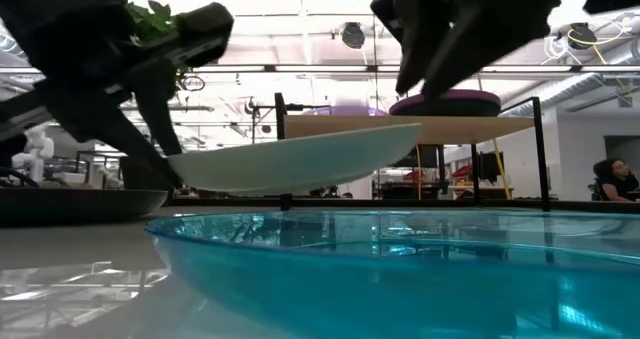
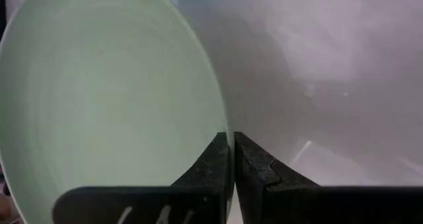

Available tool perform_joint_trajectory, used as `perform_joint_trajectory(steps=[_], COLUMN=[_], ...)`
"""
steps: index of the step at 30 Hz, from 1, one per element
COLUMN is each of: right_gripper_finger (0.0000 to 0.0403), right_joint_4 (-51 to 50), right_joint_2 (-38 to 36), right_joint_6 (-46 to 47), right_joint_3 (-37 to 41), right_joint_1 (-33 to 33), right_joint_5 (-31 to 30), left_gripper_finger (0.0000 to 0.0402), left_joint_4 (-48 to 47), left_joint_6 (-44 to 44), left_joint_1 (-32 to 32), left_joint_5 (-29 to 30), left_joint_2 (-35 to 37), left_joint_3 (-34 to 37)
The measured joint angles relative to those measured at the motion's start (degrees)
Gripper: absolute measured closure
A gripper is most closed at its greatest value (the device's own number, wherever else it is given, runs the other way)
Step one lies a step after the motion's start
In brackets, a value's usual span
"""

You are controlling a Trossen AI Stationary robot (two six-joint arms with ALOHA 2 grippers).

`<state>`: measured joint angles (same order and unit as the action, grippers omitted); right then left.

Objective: Place and stack plates onto a shelf
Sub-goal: Stack the light green plate on top of the violet plate on the shelf

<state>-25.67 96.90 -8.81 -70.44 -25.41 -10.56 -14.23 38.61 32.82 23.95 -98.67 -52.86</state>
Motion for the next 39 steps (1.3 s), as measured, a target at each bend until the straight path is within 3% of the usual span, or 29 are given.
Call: perform_joint_trajectory(steps=[13, 22, 28, 32, 39], right_gripper_finger=[0.0310, 0.0388, 0.0398, 0.0401, 0.0402], right_joint_4=[5.42, 7.70, 7.58, 9.11, 10.16], right_joint_2=[-0.02, -0.02, -0.02, 0.00, -0.10], right_joint_6=[-8.54, -10.62, -10.56, -9.96, -8.40], right_joint_3=[8.54, 10.84, 11.37, 11.31, 11.32], right_joint_1=[0.11, 0.29, 0.20, 0.16, -0.19], right_joint_5=[-7.41, -1.23, -0.14, -0.28, -0.90], left_gripper_finger=[0.0390, 0.0376, 0.0368, 0.0325, 0.0204], left_joint_4=[2.27, 5.95, 7.70, 10.53, 18.89], left_joint_6=[1.81, 2.26, 0.14, -0.37, -4.87], left_joint_1=[-3.28, -3.56, -4.51, -4.83, -4.80], left_joint_5=[-3.19, -3.15, -3.24, -2.28, -2.75], left_joint_2=[0.00, 0.00, 0.00, 0.00, 0.11], left_joint_3=[-0.02, -0.02, 0.00, -0.11, -0.15])
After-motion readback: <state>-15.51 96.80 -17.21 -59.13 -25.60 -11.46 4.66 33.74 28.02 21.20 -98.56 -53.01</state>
